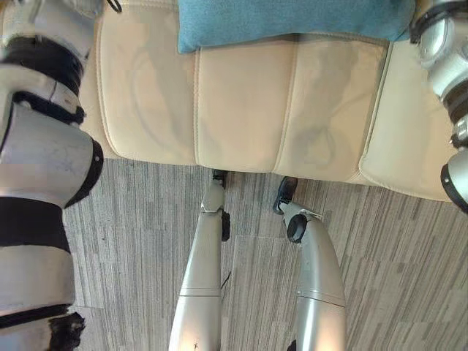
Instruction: Pick up all the scattered cushions and arrange them neatly on the sofa.
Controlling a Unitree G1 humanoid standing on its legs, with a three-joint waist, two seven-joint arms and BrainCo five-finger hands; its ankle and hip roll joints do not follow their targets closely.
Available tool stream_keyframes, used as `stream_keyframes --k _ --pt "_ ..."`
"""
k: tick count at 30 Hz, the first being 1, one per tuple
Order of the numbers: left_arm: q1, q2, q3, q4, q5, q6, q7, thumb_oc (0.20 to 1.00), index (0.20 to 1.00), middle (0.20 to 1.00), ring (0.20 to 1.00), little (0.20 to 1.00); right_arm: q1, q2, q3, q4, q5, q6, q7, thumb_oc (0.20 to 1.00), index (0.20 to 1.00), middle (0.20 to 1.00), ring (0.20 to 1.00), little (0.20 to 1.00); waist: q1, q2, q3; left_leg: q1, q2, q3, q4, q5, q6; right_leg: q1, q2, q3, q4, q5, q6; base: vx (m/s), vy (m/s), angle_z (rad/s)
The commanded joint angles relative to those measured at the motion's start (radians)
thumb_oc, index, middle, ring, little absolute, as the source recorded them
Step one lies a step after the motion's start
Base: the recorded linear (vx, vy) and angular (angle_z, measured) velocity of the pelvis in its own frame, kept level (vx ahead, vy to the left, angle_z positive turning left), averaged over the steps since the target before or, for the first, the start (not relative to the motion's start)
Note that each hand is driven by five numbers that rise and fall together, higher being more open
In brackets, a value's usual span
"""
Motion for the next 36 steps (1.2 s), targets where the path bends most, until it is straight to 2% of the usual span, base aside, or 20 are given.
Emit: stream_keyframes --k 1,2,3,4,5,6,7,8,9,13,14,15,16,17,19,20,22,25,30,36 --pt "0.058 -0.002 0.047 0.075 -0.098 -0.058 -0.037 1.0 1.0 1.0 1.0 1.0 0.078 0.0 -0.005 0.051 0.139 -0.005 -0.001 1.0 1.0 1.0 1.0 1.0 -0.012 0.055 -0.046 0.126 0.015 -0.042 0.065 -0.229 -0.056 0.217 0.003 0.047 -0.221 -0.001 0.124 -0.05 0.078 -0.08" --pt "0.171 -0.001 0.11 0.047 -0.147 -0.062 -0.071 1.0 1.0 1.0 1.0 1.0 0.17 0.03 -0.089 0.016 0.197 -0.015 0.011 1.0 1.0 1.0 1.0 1.0 -0.022 0.067 -0.041 0.187 0.021 -0.039 0.025 -0.22 -0.054 0.272 0.008 0.047 -0.259 0.006 0.125 -0.03 0.041 -0.07" --pt "0.176 0.0 0.111 0.044 -0.146 -0.062 -0.07 1.0 1.0 1.0 1.0 1.0 0.175 0.031 -0.09 0.013 0.196 -0.014 0.01 1.0 1.0 1.0 1.0 1.0 -0.022 0.067 -0.041 0.192 0.021 -0.039 0.022 -0.219 -0.054 0.277 0.008 0.046 -0.262 0.007 0.125 -0.03 0.069 -0.08" --pt "0.243 0.003 0.14 0.034 -0.151 -0.066 -0.089 1.0 1.0 1.0 1.0 1.0 0.229 0.048 -0.148 -0.018 0.239 -0.025 0.012 1.0 1.0 1.0 1.0 1.0 -0.028 0.072 -0.041 0.237 0.025 -0.035 -0.008 -0.213 -0.055 0.316 0.011 0.047 -0.289 0.014 0.126 -0.02 0.073 -0.08" --pt "0.42 -0.007 0.224 -0.015 -0.158 -0.066 -0.115 1.0 1.0 1.0 1.0 1.0 0.368 0.093 -0.281 -0.097 0.306 -0.051 0.015 1.0 1.0 1.0 1.0 1.0 -0.037 0.084 -0.038 0.326 0.03 -0.031 -0.058 -0.211 -0.051 0.397 0.015 0.042 -0.341 0.028 0.13 -0.02 0.105 -0.06" --pt "0.525 -0.026 0.277 -0.041 -0.154 -0.068 -0.124 1.0 1.0 1.0 1.0 1.0 0.447 0.114 -0.347 -0.148 0.319 -0.062 0.018 1.0 1.0 1.0 1.0 1.0 -0.042 0.086 -0.034 0.378 0.028 -0.025 -0.078 -0.21 -0.05 0.445 0.018 0.04 -0.368 0.037 0.131 -0.08 0.11 -0.1" --pt "0.609 -0.039 0.32 -0.056 -0.136 -0.057 -0.132 1.0 1.0 1.0 1.0 1.0 0.522 0.134 -0.393 -0.191 0.319 -0.068 0.027 1.0 1.0 1.0 1.0 1.0 -0.048 0.09 -0.032 0.417 0.022 -0.019 -0.103 -0.179 -0.042 0.483 0.016 0.034 -0.406 0.07 0.126 0.01 0.046 -0.11" --pt "0.614 -0.04 0.321 -0.058 -0.136 -0.056 -0.132 1.0 1.0 1.0 1.0 1.0 0.526 0.135 -0.393 -0.193 0.318 -0.067 0.027 1.0 1.0 1.0 1.0 1.0 -0.047 0.09 -0.035 0.435 0.025 -0.023 -0.104 -0.207 -0.047 0.499 0.02 0.038 -0.402 0.045 0.131 -0.05 0.053 -0.2" --pt "0.713 -0.056 0.36 -0.07 -0.099 -0.055 -0.146 1.0 1.0 1.0 1.0 1.0 0.612 0.153 -0.443 -0.239 0.313 -0.079 0.043 1.0 1.0 1.0 1.0 1.0 -0.055 0.091 -0.033 0.483 0.02 -0.013 -0.139 -0.176 -0.042 0.549 0.02 0.032 -0.447 0.079 0.129 0.03 0.031 -0.19" --pt "1.06 -0.181 0.455 -0.113 0.004 -0.038 -0.181 1.0 1.0 1.0 1.0 1.0 0.957 0.225 -0.559 -0.339 0.242 -0.093 0.112 1.0 1.0 1.0 1.0 1.0 -0.069 0.098 -0.062 0.705 0.023 0.008 -0.251 -0.162 -0.041 0.766 0.022 0.024 -0.567 0.106 0.135 0.1 0.059 -0.1" --pt "1.197 -0.236 0.49 -0.127 0.025 -0.037 -0.202 1.0 1.0 1.0 1.0 1.0 1.091 0.263 -0.582 -0.352 0.21 -0.089 0.149 1.0 1.0 1.0 1.0 1.0 -0.073 0.102 -0.085 0.793 0.028 0.018 -0.292 -0.157 -0.039 0.85 0.024 0.022 -0.609 0.113 0.136 0.14 0.035 -0.17" --pt "1.198 -0.236 0.49 -0.127 0.025 -0.036 -0.202 1.0 1.0 1.0 1.0 1.0 1.092 0.263 -0.582 -0.353 0.21 -0.088 0.149 1.0 1.0 1.0 1.0 1.0 -0.073 0.102 -0.084 0.796 0.028 0.018 -0.294 -0.156 -0.039 0.852 0.024 0.022 -0.61 0.113 0.136 0.17 0.028 -0.15" --pt "1.311 -0.288 0.514 -0.147 0.038 -0.037 -0.22 1.0 1.0 1.0 1.0 1.0 1.205 0.299 -0.591 -0.331 0.175 -0.076 0.194 1.0 1.0 1.0 1.0 1.0 -0.073 0.104 -0.109 0.877 0.034 0.024 -0.336 -0.151 -0.036 0.934 0.027 0.019 -0.649 0.119 0.14 0.08 0.01 -0.1" --pt "1.311 -0.288 0.514 -0.147 0.038 -0.036 -0.219 1.0 1.0 1.0 1.0 1.0 1.205 0.299 -0.591 -0.331 0.175 -0.075 0.194 1.0 1.0 1.0 1.0 1.0 -0.073 0.104 -0.108 0.879 0.034 0.024 -0.337 -0.15 -0.036 0.935 0.028 0.019 -0.65 0.12 0.14 0.12 0.025 -0.13" --pt "1.422 -0.345 0.547 -0.141 0.029 -0.04 -0.255 1.0 1.0 1.0 1.0 1.0 1.309 0.332 -0.615 -0.263 0.154 -0.06 0.256 1.0 1.0 1.0 1.0 1.0 -0.074 0.11 -0.152 0.986 0.043 0.033 -0.403 -0.138 -0.035 1.03 0.029 0.018 -0.698 0.127 0.144 0.1 0.022 -0.14" --pt "1.422 -0.345 0.547 -0.141 0.029 -0.04 -0.255 1.0 1.0 1.0 1.0 1.0 1.308 0.332 -0.615 -0.263 0.154 -0.06 0.256 1.0 1.0 1.0 1.0 1.0 -0.075 0.11 -0.154 0.983 0.042 0.032 -0.404 -0.136 -0.035 1.028 0.028 0.017 -0.7 0.129 0.144 0.15 0.034 -0.17" --pt "1.486 -0.378 0.572 -0.107 0.024 -0.031 -0.298 1.0 1.0 1.0 1.0 1.0 1.362 0.36 -0.647 -0.173 0.167 -0.048 0.311 1.0 1.0 1.0 1.0 1.0 -0.073 0.112 -0.209 1.081 0.046 0.049 -0.479 -0.125 -0.036 1.106 0.034 0.016 -0.754 0.137 0.15 0.11 0.029 -0.12" --pt "1.522 -0.394 0.585 -0.084 0.033 -0.024 -0.314 1.0 1.0 1.0 1.0 1.0 1.389 0.373 -0.651 -0.108 0.15 -0.033 0.34 1.0 1.0 1.0 1.0 1.0 -0.07 0.111 -0.238 1.13 0.046 0.056 -0.511 -0.124 -0.034 1.15 0.037 0.011 -0.778 0.137 0.15 0.05 0.009 -0.06" --pt "1.606 -0.441 0.594 -0.032 0.071 0.006 -0.354 1.0 1.0 1.0 1.0 1.0 1.458 0.399 -0.663 0.013 0.091 0.004 0.391 1.0 1.0 1.0 1.0 1.0 -0.054 0.098 -0.3 1.224 0.035 0.057 -0.523 -0.153 -0.016 1.245 0.039 0.014 -0.805 0.13 0.153 0.03 0.037 -0.01" --pt "1.637 -0.449 0.599 -0.013 0.111 0.022 -0.356 1.0 1.0 1.0 1.0 1.0 1.496 0.409 -0.699 0.03 0.109 0.013 0.412 1.0 1.0 1.0 1.0 1.0 -0.054 0.079 -0.321 1.279 0.022 0.057 -0.532 -0.168 -0.003 1.29 0.032 0.02 -0.8 0.121 0.16 -0.01 0.081 -0.01"
